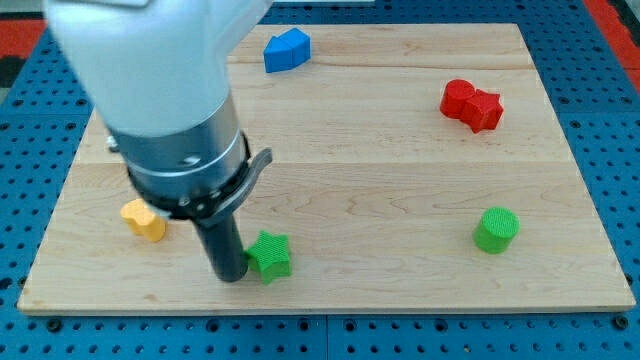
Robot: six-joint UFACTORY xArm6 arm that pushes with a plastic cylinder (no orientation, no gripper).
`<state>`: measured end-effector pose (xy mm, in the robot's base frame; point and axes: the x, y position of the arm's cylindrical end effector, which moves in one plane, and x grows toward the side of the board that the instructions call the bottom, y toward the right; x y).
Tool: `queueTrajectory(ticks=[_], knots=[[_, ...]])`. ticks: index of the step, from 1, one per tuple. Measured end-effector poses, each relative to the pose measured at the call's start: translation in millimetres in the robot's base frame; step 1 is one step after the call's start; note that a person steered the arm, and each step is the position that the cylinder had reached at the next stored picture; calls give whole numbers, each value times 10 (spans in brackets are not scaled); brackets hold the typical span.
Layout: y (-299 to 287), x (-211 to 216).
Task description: Move the green blocks to the bottom right side of the board
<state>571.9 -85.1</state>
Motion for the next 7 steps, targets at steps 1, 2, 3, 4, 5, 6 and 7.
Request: queueTrajectory(ticks=[1,2,3,4,5,6,7], knots=[[385,-98],[837,-99],[1277,-130],[1658,-200],[1963,-252],[1971,-225],[1521,-51]])
